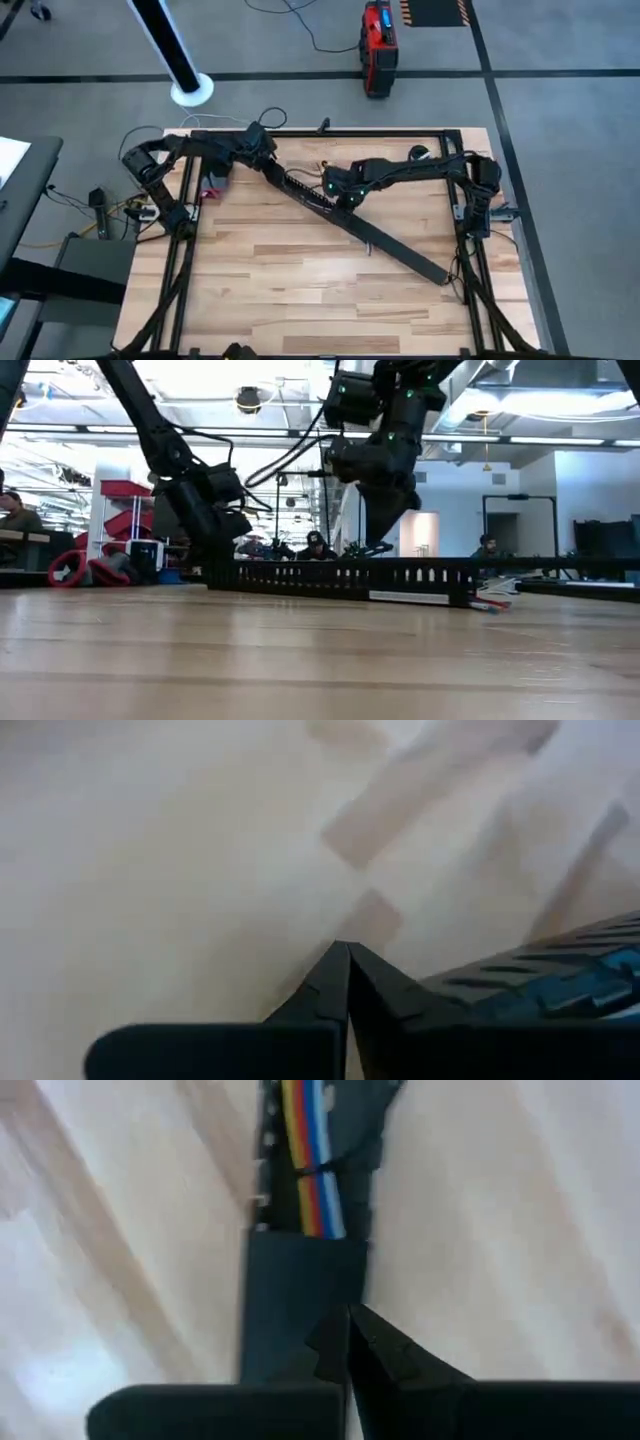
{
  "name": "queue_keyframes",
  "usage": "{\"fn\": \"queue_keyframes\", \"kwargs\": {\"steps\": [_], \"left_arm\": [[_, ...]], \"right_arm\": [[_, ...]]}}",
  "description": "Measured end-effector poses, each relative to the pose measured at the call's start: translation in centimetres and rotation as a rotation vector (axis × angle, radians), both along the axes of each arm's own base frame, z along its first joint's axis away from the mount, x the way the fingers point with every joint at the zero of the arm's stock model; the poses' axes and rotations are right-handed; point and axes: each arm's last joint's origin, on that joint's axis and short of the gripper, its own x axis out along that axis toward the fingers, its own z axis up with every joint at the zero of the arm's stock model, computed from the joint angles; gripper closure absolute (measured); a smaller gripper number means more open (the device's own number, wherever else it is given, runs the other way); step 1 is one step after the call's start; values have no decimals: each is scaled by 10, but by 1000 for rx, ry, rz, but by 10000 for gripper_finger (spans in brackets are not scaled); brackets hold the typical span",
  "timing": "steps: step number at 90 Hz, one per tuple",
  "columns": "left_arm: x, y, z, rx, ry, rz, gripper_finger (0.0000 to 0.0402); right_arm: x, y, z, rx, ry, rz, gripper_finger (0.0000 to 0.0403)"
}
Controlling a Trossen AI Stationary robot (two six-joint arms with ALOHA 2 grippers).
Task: Ziptie cables
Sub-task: Close the black cable duct
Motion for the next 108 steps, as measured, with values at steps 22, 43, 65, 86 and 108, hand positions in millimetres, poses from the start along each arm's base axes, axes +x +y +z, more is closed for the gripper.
{"fn": "queue_keyframes", "kwargs": {"steps": [22, 43, 65, 86, 108], "left_arm": [[10, -12, 0, -7, 4, -46, 402], [10, -13, 0, 2, 4, -66, 402], [10, -13, 0, 15, 10, -80, 402], [12, -16, 0, 23, 16, -93, 401], [13, -16, 0, 29, 15, -97, 401]], "right_arm": [[-4, 45, -1, 17, 55, -132, 403], [-11, 53, -3, -9, 113, -260, 403], [-1, 56, -26, 12, 165, -228, 403], [4, 38, -36, 61, 168, -201, 403], [6, 20, -37, 84, 141, -166, 403]]}}
